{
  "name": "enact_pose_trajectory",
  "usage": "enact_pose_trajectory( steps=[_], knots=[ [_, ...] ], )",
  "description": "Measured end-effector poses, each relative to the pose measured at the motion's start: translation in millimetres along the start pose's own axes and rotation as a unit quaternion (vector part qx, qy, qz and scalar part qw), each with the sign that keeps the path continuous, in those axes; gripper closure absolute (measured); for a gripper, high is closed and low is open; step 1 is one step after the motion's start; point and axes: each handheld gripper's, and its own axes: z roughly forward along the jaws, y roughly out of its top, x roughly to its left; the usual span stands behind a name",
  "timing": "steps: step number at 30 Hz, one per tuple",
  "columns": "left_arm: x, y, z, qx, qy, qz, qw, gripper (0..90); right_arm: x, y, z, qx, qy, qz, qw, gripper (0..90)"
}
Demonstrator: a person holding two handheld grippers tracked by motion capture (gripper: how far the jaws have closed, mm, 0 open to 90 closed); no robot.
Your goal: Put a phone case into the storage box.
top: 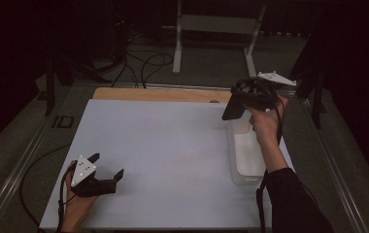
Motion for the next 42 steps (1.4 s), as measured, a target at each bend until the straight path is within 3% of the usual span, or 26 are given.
enact_pose_trajectory(
  steps=[20,42],
  knots=[
    [0.4,0.1,-0.8,-0.001,0.002,-0.002,1.0000,0.1,-13.9,0.4,3.0,0.008,-0.043,-0.024,0.9988,14.2],
    [0.7,-0.2,-1.1,0.000,0.004,-0.003,1.0000,0.1,-25.8,-7.5,17.5,0.032,-0.077,-0.027,0.9962,14.2]
  ],
)
